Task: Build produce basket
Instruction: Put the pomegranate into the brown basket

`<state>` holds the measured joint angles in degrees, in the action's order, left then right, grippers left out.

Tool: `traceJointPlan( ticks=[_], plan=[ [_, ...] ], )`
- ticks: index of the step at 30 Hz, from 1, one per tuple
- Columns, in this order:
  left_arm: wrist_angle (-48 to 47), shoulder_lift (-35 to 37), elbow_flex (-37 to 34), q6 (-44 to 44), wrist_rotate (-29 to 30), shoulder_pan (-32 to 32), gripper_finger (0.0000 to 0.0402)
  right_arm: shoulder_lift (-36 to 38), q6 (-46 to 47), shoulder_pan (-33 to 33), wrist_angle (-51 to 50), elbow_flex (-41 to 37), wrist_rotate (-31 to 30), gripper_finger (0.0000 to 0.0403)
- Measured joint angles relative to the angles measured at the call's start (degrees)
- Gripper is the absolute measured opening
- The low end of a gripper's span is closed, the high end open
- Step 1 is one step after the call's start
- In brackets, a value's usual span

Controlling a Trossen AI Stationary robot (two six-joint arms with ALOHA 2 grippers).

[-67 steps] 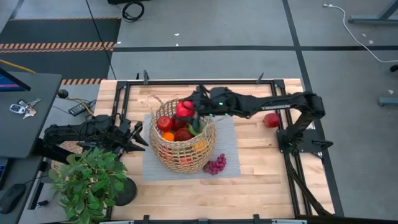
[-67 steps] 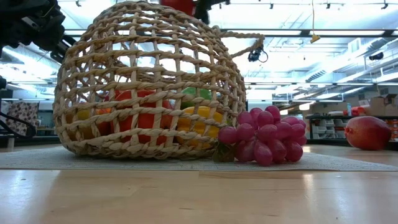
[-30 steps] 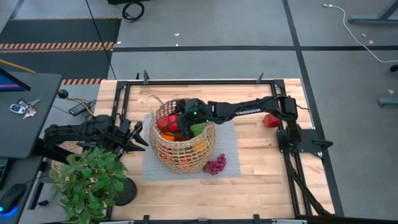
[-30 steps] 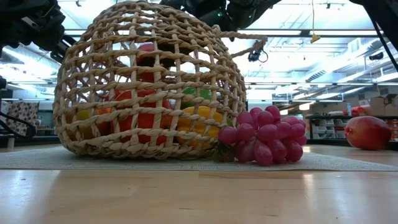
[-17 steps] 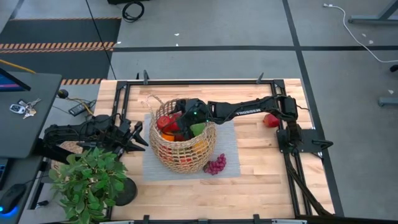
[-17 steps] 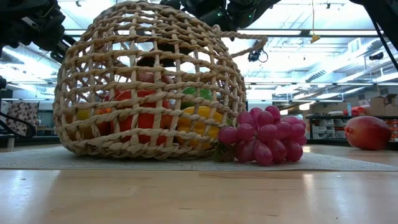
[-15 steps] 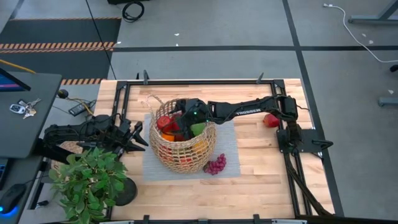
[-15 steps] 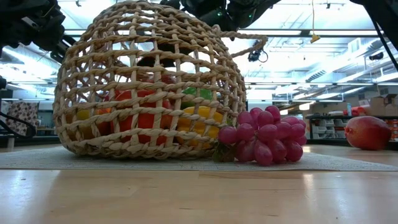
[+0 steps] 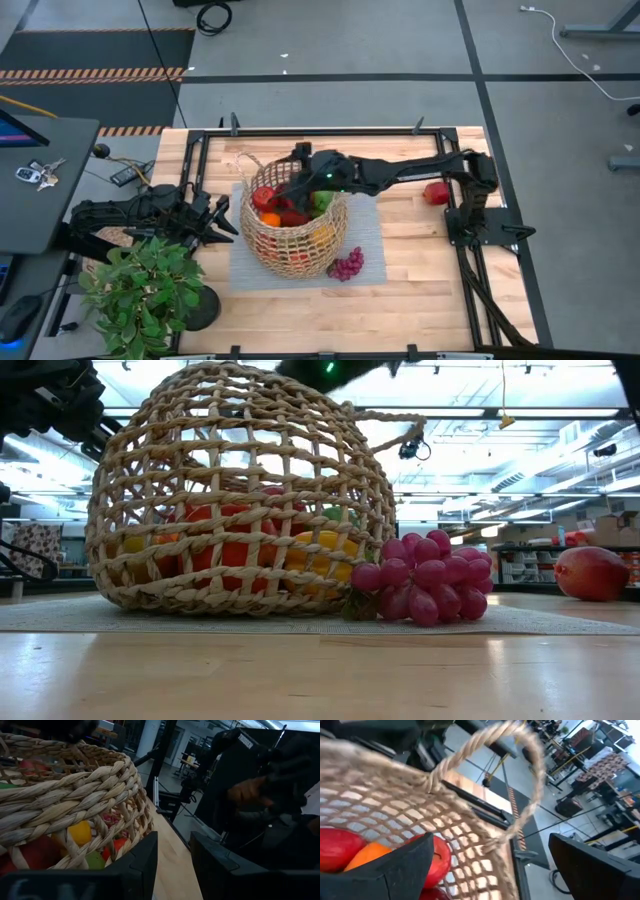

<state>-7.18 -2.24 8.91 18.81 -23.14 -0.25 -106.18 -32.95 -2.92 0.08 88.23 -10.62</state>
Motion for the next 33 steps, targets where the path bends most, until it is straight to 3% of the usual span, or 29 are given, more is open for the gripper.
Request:
traceJointPlan(
  ticks=[6,16,27,33],
  plan=[
    [0.0,0.0,0.01,0.02,0.0,0.02,0.0121,8.56,3.85,1.49,-9.33,0.0,-1.89,0.0397],
    [0.0,0.01,0.01,0.02,0.0,0.0,0.0121,21.53,17.92,6.24,-30.53,0.0,-4.26,0.0396],
    [0.0,0.0,0.02,0.04,0.0,0.02,0.0121,27.23,40.81,11.09,-60.81,0.0,-17.86,0.0396],
    [0.0,0.01,0.01,0.01,-0.01,0.01,0.0121,27.16,52.47,12.87,-71.44,-2.6,-18.01,0.0396]
  ],
)
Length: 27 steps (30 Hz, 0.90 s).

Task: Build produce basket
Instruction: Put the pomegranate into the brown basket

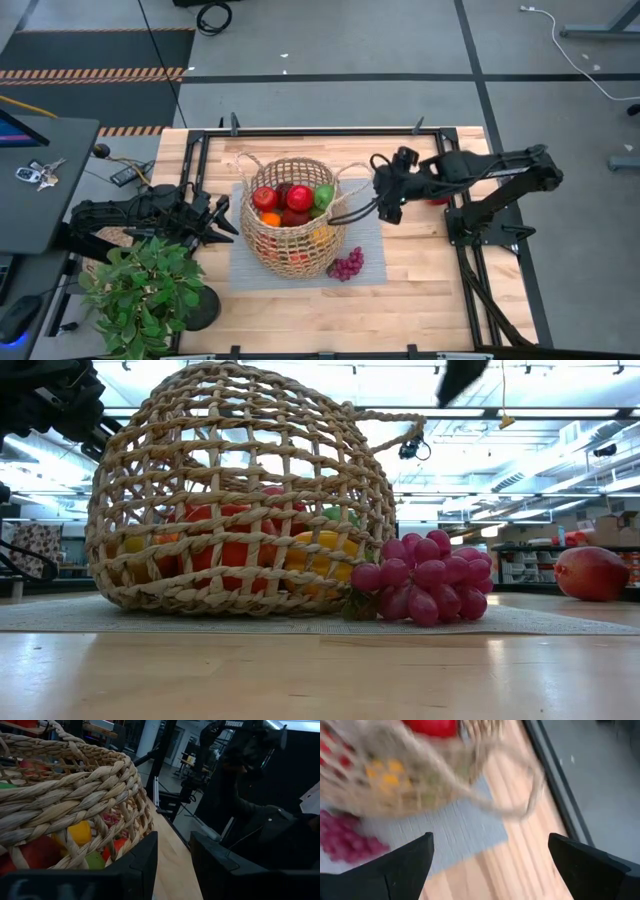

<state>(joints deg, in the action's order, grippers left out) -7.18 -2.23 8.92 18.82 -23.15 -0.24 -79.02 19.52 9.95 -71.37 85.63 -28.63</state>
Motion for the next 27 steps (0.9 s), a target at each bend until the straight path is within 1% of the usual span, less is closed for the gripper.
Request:
traceJointPlan(
  ticks=[3,6,10,13,15,17,19,23,27],
  plan=[
    [0.0,0.01,-0.01,-0.01,0.01,0.01,0.0121,0.21,3.2,0.05,-2.06,-4.89,1.55,0.0396],
    [0.0,-0.01,0.01,0.01,-0.01,-0.01,0.0121,1.95,5.27,0.05,-2.24,-11.05,1.71,0.0395],
    [0.0,-0.01,0.0,0.0,0.0,0.01,0.0121,5.95,9.16,-0.59,-1.78,-19.03,1.94,0.0392],
    [0.0,-0.01,-0.01,0.01,-0.01,0.01,0.0121,9.42,12.31,-2.32,-1.85,-24.87,2.63,0.0391],
    [0.0,-0.01,-0.01,-0.01,-0.01,-0.01,0.0121,11.57,13.85,-3.71,-1.65,-28.52,1.82,0.0391],
    [0.0,-0.01,-0.01,0.01,0.0,-0.01,0.0121,13.49,15.16,-5.48,-1.5,-31.6,0.3,0.0392],
    [0.0,-0.01,-0.01,0.0,-0.01,0.0,0.0121,15.08,16.32,-8.13,-1.41,-33.79,0.16,0.0395],
    [0.0,-0.01,-0.01,0.01,-0.01,0.01,0.0121,17.13,16.97,-14.2,-1.2,-36.73,3.02,0.0399],
    [0.0,-0.01,0.01,0.0,-0.01,-0.01,0.0121,17.17,16.47,-19.46,-0.42,-38.95,4.2,0.0399]
  ],
)
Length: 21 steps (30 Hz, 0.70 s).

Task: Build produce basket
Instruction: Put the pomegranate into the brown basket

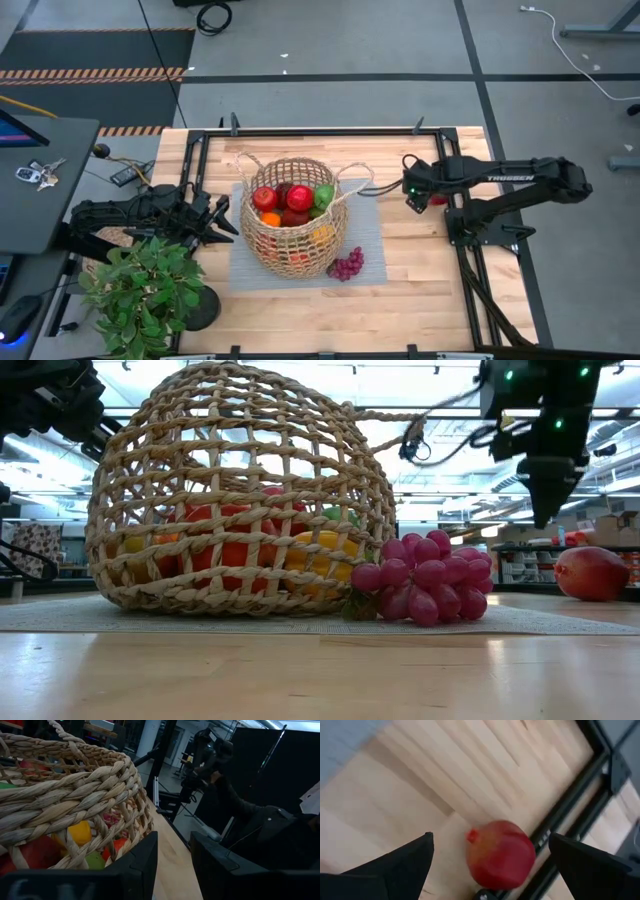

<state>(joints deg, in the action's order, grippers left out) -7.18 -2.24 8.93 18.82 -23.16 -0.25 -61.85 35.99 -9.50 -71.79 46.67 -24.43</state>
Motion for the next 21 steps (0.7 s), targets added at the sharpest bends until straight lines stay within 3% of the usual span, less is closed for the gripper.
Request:
traceJointPlan(
  ticks=[6,12,21],
  plan=[
    [0.0,0.0,0.0,-0.01,0.02,0.02,0.0121,-2.4,-1.87,-4.91,0.12,-1.87,0.64,0.04],
    [0.0,0.01,-0.02,0.01,0.01,0.01,0.0121,-4.23,-1.55,-8.56,0.74,-4.17,6.28,0.04],
    [0.0,0.0,-0.02,0.01,0.0,0.01,0.0121,-7.77,-2.68,-12.33,4.5,-5.62,9.45,0.04]
  ],
)
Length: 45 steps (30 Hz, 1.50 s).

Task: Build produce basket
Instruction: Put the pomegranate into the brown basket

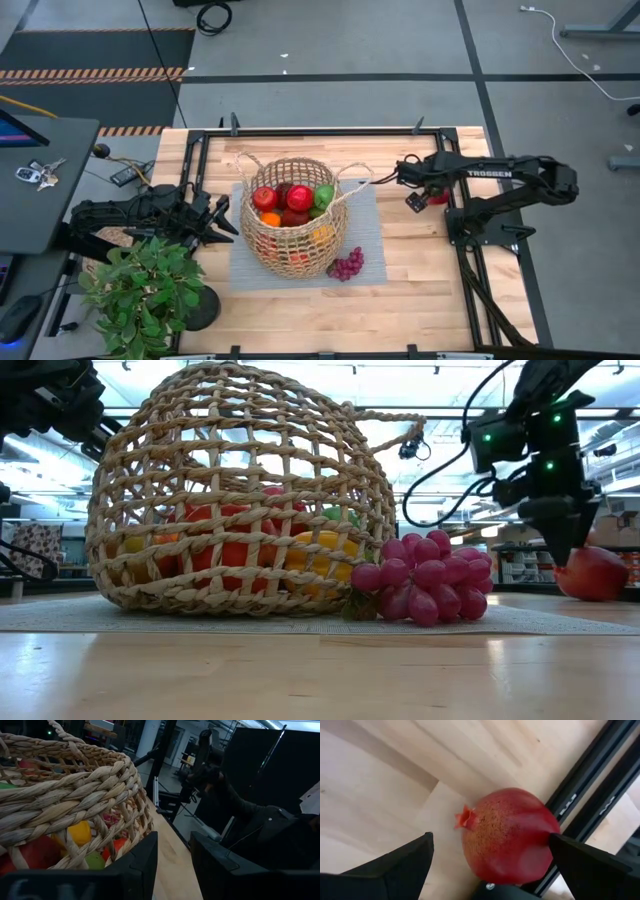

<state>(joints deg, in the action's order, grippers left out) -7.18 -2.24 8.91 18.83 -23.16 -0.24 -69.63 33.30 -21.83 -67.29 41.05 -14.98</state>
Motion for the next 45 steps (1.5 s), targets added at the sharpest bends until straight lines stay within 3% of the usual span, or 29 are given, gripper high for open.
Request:
traceJointPlan(
  ticks=[5,7,11,17,20,23,26,31,39,45],
  plan=[
    [0.0,0.0,0.01,-0.02,0.02,0.0,0.0121,-1.66,-1.87,-0.02,3.44,0.04,0.19,0.04],
    [0.0,0.0,0.01,0.01,0.0,-0.01,0.0121,-1.86,-1.72,1.7,7.16,-0.14,6.51,0.04],
    [0.0,0.0,0.02,0.0,0.02,0.0,0.0121,-1.53,-1.6,6.63,12.15,-0.15,10.9,0.04],
    [0.02,0.02,0.0,0.0,0.02,-0.01,0.0121,-0.4,2.69,15.96,11.76,1.13,8.14,0.04],
    [0.0,0.02,0.02,-0.02,0.02,0.0,0.0121,0.97,2.48,23.57,14.1,1.29,8.09,0.04],
    [0.0,0.02,0.02,-0.01,0.01,0.0,0.0121,2.12,3.03,34.74,19.27,1.21,2.4,0.04],
    [0.0,0.0,0.0,0.0,0.02,-0.01,0.0121,2.76,2.64,46.49,26.99,0.96,1.0,0.04],
    [0.0,0.01,0.01,-0.02,0.0,-0.01,0.0121,1.77,9.0,59.55,28.5,0.88,-1.78,0.04],
    [0.0,0.02,0.02,0.0,0.02,-0.01,0.0121,1.05,9.62,62.49,32.37,0.83,-7.86,0.0399],
    [-0.01,0.01,0.01,-0.02,0.01,0.0,0.0121,1.01,11.94,63.21,37.27,0.83,-6.03,0.0386]
  ],
)
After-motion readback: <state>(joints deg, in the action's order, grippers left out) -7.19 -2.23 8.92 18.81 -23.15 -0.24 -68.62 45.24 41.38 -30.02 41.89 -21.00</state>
